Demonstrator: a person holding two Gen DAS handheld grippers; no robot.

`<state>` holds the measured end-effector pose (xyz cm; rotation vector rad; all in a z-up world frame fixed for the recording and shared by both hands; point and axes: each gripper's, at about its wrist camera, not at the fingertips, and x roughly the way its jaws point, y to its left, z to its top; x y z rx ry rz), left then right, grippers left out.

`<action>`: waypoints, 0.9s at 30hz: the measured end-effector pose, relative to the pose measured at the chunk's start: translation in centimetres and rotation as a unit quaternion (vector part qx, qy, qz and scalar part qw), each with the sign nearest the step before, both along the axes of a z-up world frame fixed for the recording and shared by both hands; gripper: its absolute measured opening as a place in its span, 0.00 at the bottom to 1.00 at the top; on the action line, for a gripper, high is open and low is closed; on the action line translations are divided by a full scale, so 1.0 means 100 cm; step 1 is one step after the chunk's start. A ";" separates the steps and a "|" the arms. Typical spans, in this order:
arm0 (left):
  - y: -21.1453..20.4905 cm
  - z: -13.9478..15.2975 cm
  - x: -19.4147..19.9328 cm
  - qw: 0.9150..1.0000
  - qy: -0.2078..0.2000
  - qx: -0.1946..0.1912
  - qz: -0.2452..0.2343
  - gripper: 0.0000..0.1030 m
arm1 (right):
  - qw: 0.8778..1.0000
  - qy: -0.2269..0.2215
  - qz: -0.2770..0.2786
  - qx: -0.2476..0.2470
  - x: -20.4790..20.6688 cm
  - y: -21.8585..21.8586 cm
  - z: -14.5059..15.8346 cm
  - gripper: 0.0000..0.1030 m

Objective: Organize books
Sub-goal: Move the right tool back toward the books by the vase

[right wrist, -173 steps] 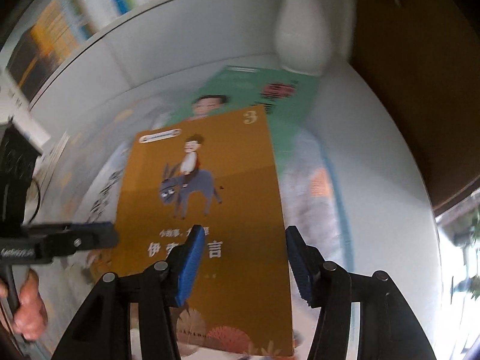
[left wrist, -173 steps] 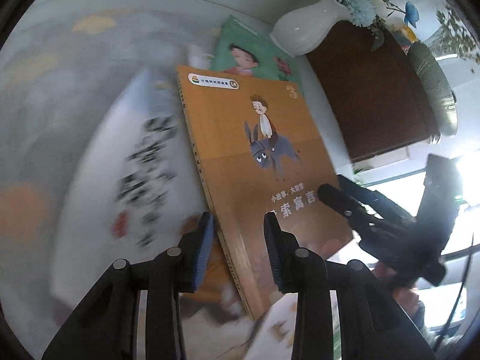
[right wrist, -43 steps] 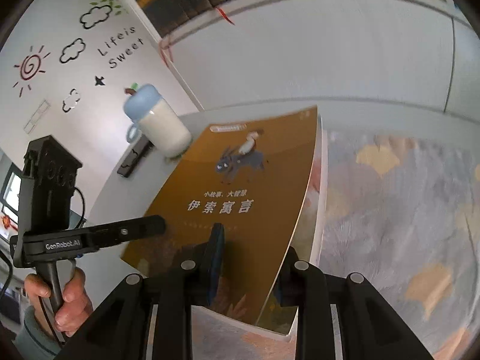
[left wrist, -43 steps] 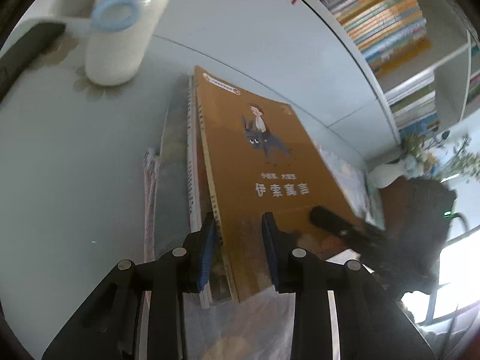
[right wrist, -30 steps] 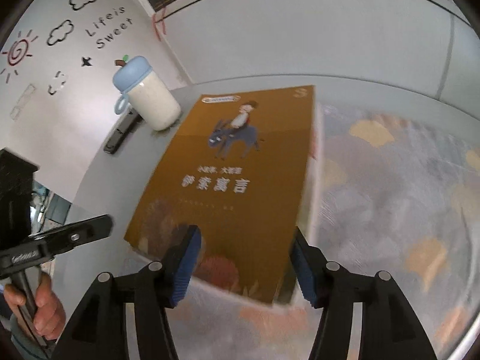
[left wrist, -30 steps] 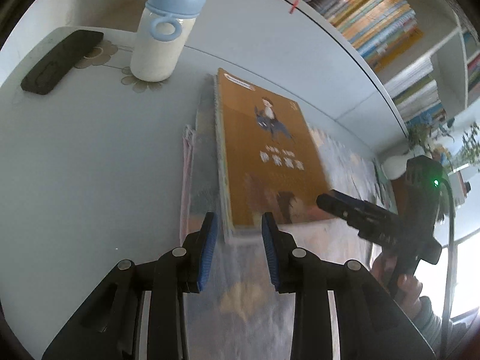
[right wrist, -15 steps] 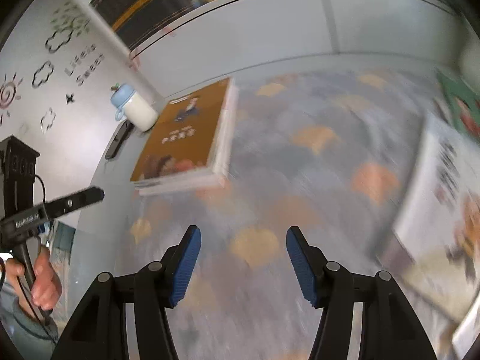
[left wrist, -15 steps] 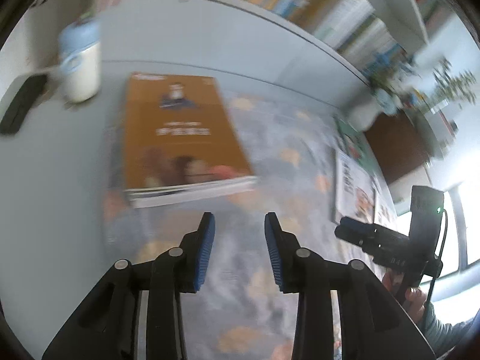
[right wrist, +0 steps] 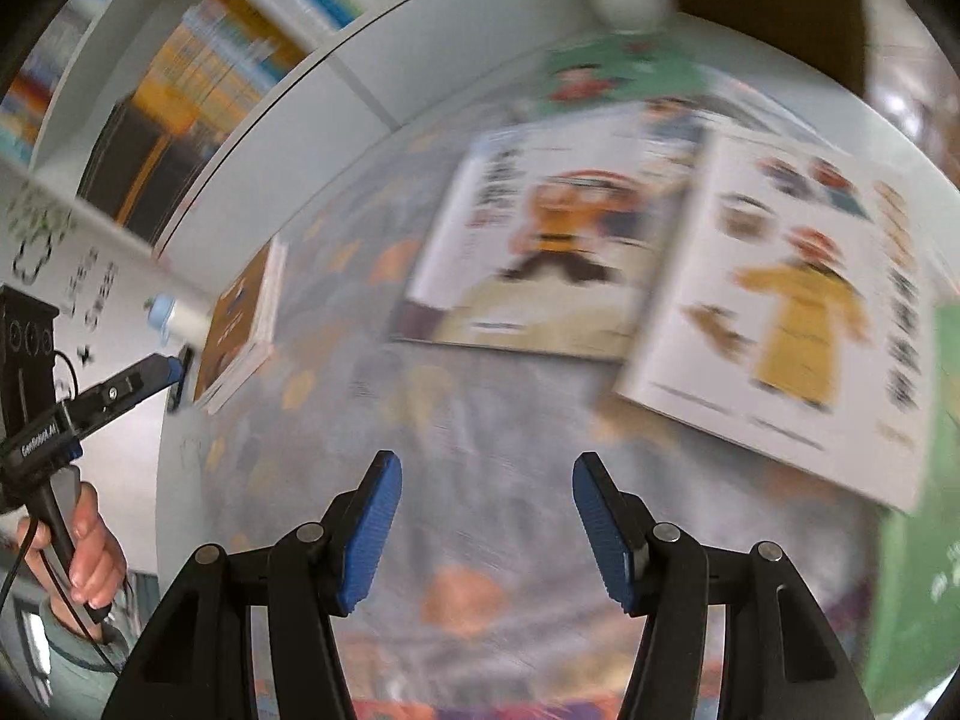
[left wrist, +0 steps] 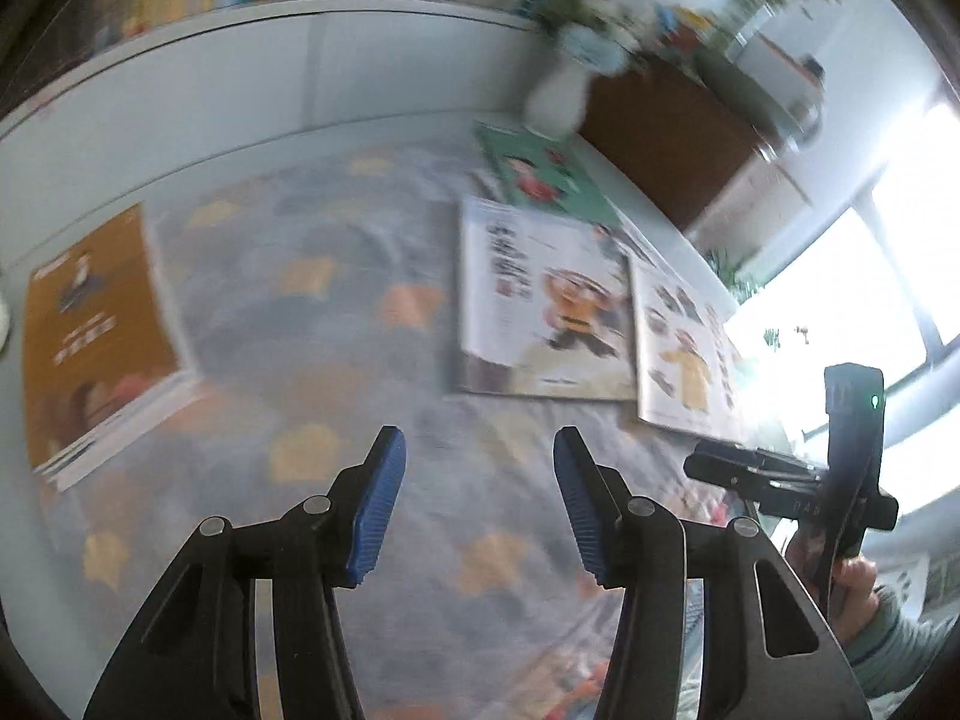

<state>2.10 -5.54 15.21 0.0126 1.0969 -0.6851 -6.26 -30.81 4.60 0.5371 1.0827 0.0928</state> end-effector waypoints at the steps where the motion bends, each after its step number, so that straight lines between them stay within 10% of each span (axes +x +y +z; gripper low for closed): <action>1: -0.013 0.001 -0.005 1.000 0.001 0.002 -0.008 0.48 | 1.000 0.002 -0.005 0.002 -0.008 -0.011 -0.001 0.56; 15: -0.141 0.029 -0.035 0.999 -0.038 0.029 0.006 0.48 | 0.999 0.000 0.002 -0.044 -0.043 -0.120 0.023 0.56; 27: -0.170 0.033 -0.033 0.995 -0.072 0.062 0.016 0.48 | 0.998 -0.012 0.026 -0.056 -0.027 -0.147 0.031 0.56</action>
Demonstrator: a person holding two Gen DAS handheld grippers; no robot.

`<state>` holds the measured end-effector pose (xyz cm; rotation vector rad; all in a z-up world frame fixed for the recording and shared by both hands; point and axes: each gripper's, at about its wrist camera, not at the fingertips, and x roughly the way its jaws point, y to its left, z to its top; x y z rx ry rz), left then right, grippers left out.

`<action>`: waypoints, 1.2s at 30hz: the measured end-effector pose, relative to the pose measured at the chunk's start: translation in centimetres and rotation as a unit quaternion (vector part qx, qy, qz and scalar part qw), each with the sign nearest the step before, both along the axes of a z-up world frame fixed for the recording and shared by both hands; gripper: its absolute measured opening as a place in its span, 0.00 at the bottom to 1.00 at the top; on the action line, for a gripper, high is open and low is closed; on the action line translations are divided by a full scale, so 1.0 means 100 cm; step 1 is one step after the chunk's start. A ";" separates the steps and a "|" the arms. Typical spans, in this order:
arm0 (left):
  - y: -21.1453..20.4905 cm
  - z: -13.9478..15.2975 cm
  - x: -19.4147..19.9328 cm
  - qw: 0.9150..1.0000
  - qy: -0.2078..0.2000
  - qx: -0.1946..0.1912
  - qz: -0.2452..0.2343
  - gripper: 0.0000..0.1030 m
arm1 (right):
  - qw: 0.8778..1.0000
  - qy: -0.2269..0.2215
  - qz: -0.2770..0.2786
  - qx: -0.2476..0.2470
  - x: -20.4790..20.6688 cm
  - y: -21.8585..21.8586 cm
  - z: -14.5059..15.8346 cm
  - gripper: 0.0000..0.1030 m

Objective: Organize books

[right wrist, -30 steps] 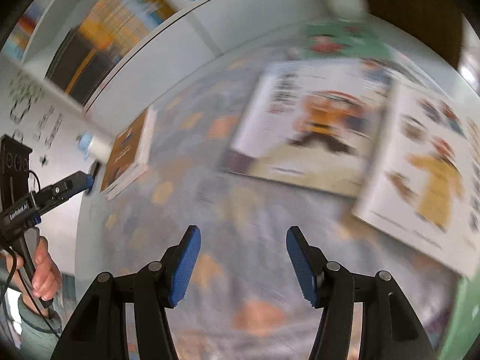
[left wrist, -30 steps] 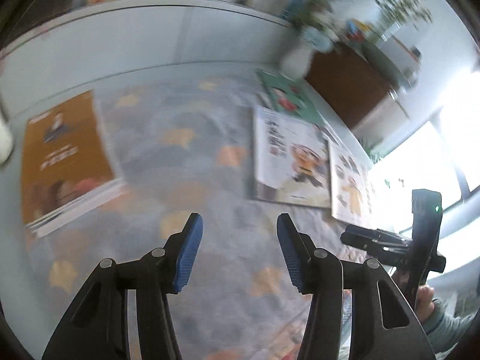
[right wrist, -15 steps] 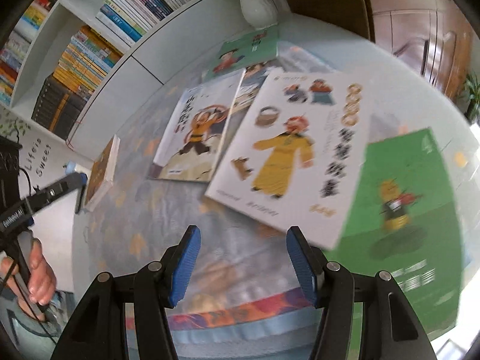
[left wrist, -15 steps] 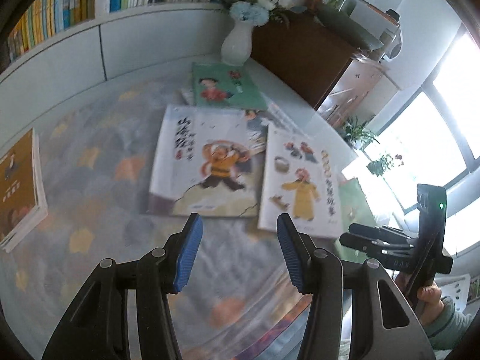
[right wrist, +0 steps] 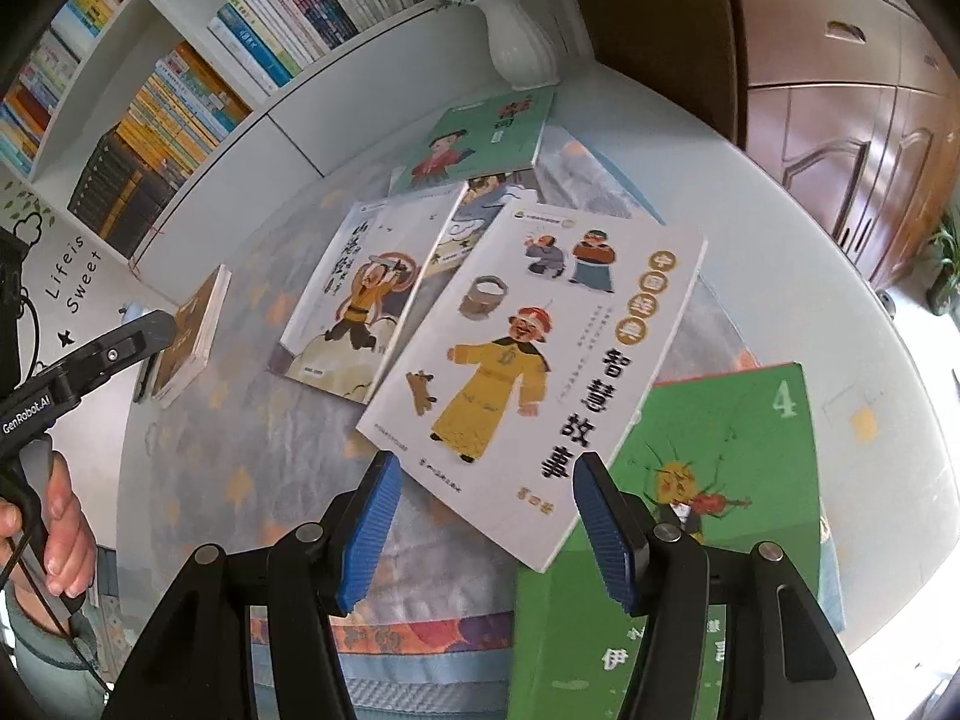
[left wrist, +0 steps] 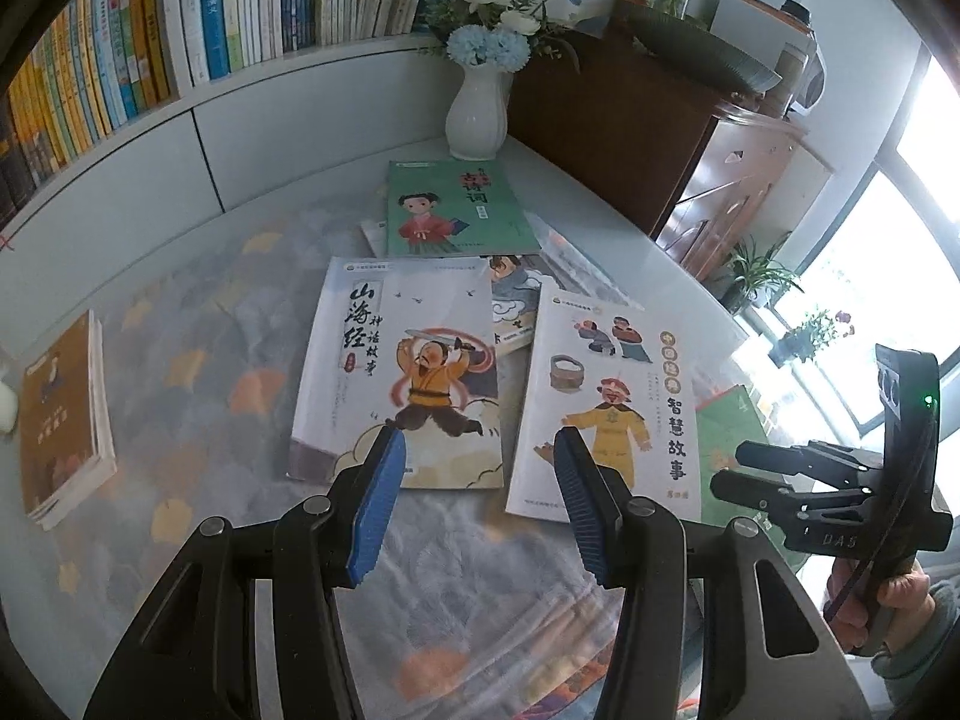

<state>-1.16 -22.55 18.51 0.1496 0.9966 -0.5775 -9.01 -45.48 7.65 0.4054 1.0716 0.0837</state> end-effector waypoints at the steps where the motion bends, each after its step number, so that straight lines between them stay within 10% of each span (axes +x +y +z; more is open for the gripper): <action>1: 0.002 0.000 0.003 1.000 -0.001 0.001 -0.001 0.48 | 1.000 0.000 0.002 0.001 0.001 0.002 0.000 0.56; 19: 0.076 -0.066 0.086 0.999 0.025 0.035 0.012 0.57 | 0.999 0.043 -0.017 0.010 0.084 0.063 -0.018 0.57; 36: 0.023 -0.083 0.209 0.992 0.093 -0.081 -0.019 0.57 | 0.997 0.000 -0.080 -0.022 0.197 0.006 -0.024 0.57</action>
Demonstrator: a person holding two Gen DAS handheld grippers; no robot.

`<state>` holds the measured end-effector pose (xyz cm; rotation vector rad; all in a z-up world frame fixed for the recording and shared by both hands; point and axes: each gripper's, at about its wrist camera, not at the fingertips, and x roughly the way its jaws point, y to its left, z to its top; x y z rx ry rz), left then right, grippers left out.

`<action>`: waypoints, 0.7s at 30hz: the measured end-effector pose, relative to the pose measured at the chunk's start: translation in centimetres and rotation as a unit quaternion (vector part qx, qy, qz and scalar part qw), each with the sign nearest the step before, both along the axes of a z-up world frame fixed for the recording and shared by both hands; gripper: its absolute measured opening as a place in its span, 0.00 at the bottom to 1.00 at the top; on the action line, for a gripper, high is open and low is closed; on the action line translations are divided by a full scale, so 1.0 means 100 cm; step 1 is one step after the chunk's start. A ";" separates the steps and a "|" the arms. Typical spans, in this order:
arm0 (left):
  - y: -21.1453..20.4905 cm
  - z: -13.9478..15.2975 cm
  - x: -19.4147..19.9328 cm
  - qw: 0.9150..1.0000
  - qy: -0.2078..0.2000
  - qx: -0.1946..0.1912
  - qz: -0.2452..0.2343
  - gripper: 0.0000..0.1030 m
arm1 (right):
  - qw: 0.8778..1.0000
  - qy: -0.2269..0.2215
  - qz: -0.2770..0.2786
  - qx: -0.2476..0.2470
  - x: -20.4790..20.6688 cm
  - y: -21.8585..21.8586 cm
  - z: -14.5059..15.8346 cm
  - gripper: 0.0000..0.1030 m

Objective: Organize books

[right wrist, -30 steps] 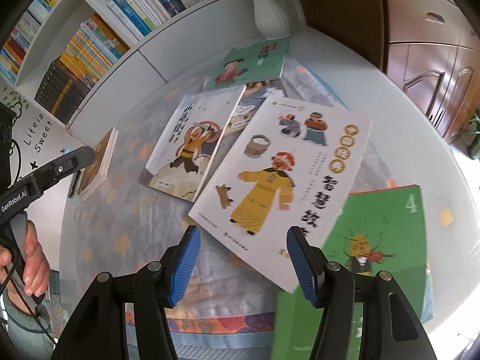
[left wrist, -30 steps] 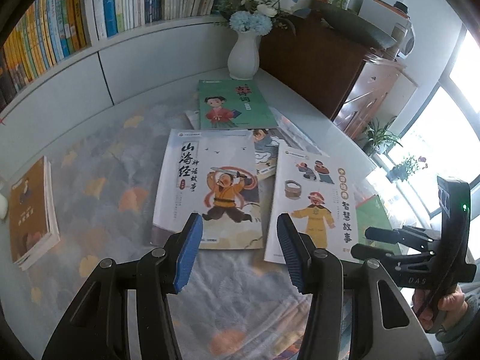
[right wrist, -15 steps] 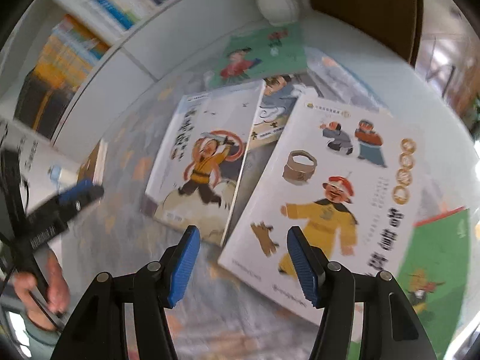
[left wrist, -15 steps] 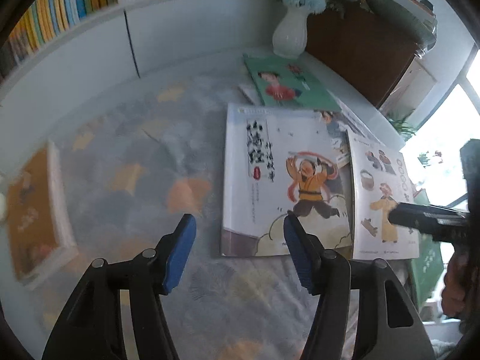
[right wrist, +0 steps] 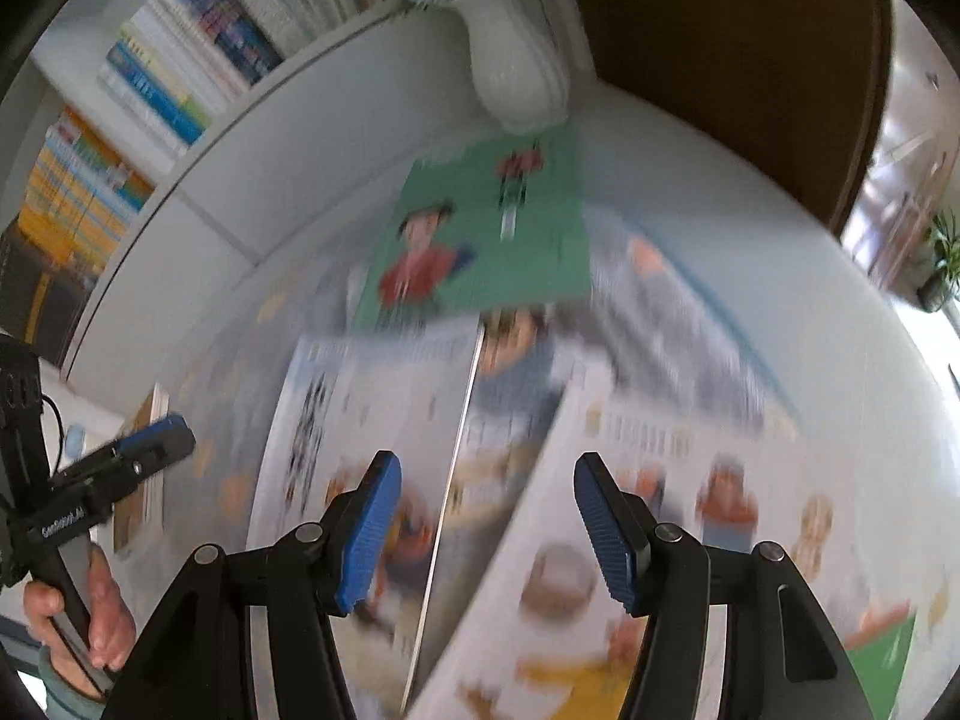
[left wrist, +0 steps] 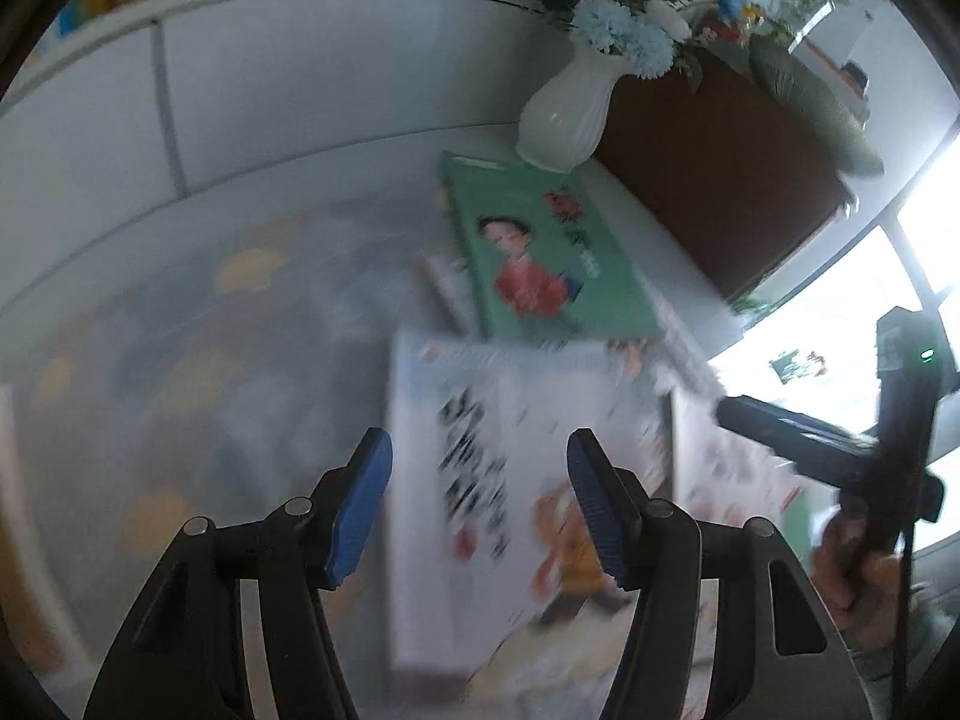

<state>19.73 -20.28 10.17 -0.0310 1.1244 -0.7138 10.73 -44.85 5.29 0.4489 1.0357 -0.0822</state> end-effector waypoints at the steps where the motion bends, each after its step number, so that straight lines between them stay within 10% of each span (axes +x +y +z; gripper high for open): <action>1: -0.006 -0.003 0.007 1.000 0.008 -0.010 -0.002 0.57 | 1.000 -0.002 -0.003 -0.005 0.009 -0.005 0.000 0.57; 10: -0.061 -0.049 0.074 0.996 0.070 -0.046 0.021 0.57 | 0.998 -0.012 -0.008 -0.066 0.090 -0.045 -0.028 0.42; 21: -0.094 -0.068 0.087 0.996 0.079 -0.050 0.002 0.59 | 1.000 -0.009 -0.016 -0.010 0.108 -0.068 -0.051 0.42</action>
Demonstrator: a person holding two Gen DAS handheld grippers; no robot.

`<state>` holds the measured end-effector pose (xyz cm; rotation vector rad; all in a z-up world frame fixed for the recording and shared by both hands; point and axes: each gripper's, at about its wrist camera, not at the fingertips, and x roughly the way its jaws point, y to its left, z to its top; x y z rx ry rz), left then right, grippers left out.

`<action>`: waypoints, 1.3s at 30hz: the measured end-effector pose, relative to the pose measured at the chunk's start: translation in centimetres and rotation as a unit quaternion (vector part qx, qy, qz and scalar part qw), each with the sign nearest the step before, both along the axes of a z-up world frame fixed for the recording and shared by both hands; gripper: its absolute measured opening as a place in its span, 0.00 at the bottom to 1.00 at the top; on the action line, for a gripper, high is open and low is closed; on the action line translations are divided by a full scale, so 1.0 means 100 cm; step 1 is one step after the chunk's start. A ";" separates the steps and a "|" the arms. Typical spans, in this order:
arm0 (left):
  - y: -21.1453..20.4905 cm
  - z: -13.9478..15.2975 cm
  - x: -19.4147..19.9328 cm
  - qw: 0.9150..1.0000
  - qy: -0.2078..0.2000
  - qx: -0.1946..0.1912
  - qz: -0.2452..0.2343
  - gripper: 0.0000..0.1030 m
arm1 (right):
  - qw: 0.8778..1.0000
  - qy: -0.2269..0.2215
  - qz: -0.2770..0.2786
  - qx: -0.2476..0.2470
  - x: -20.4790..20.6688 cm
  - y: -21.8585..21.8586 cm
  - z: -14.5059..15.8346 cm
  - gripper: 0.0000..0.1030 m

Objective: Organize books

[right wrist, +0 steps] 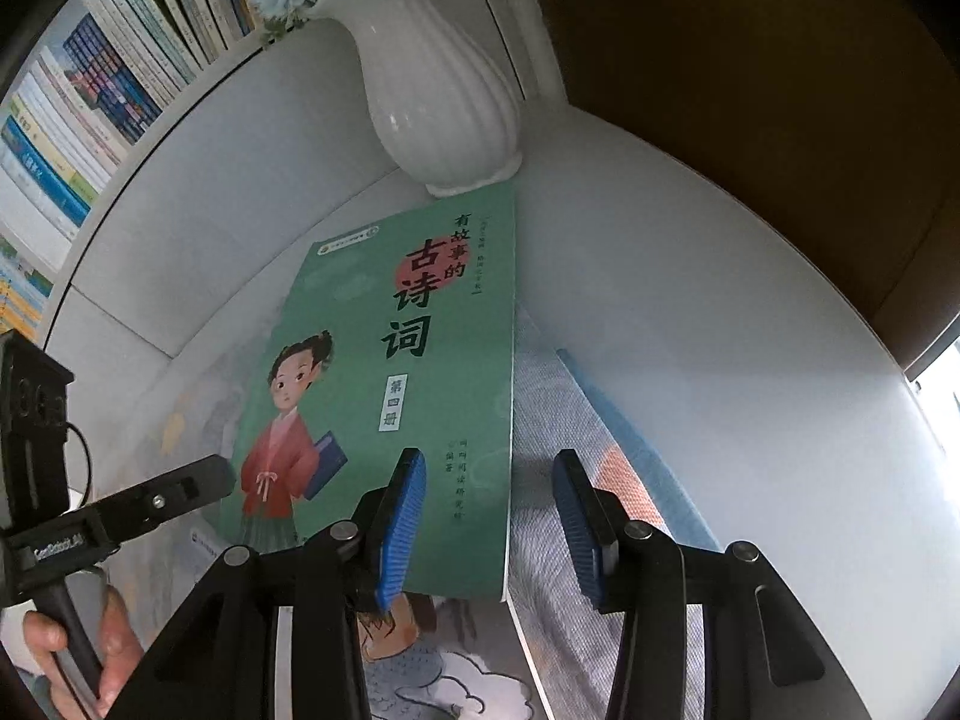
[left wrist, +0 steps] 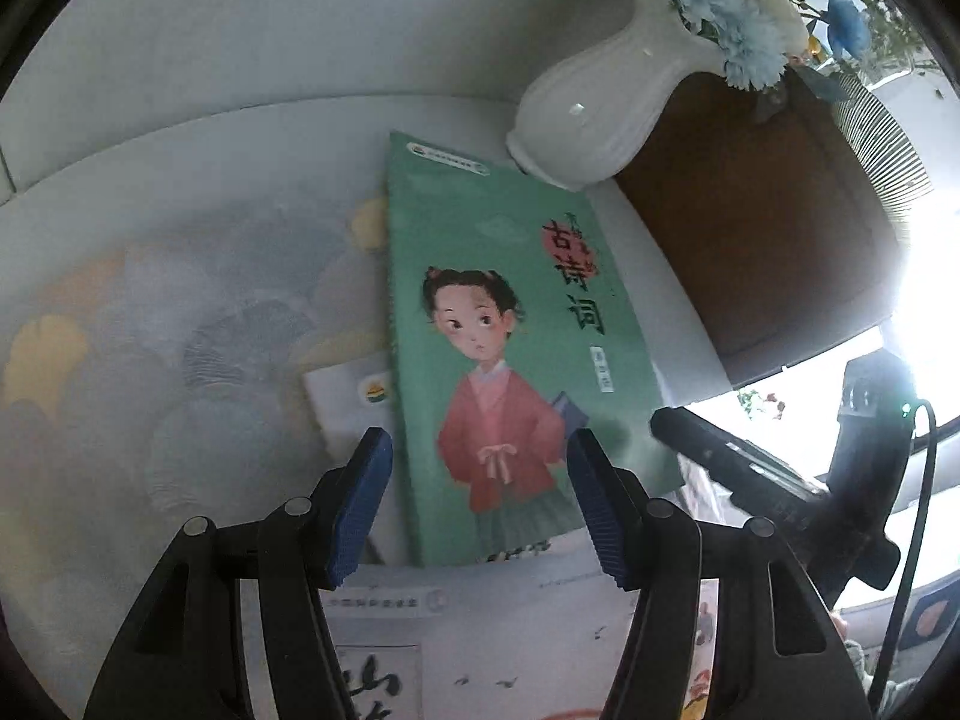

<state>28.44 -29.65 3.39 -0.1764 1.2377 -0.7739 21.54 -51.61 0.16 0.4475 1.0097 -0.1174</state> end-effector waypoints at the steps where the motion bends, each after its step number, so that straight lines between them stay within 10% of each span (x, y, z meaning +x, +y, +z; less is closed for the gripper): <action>1: -0.002 0.000 0.000 1.000 0.000 0.000 -0.002 0.61 | 1.000 0.001 0.003 -0.001 0.000 0.001 0.000 0.42; 15: 0.002 0.054 -0.044 0.997 -0.027 -0.052 -0.044 0.65 | 0.998 -0.011 0.063 0.004 -0.016 0.030 0.034 0.44; 30: 0.049 0.032 -0.248 0.988 0.085 -0.121 -0.033 0.65 | 0.994 0.038 0.099 -0.014 -0.180 0.037 0.047 0.44; 39: 0.074 0.022 -0.285 0.987 0.054 -0.039 0.145 0.65 | 0.985 0.044 0.167 0.011 -0.208 0.007 0.029 0.44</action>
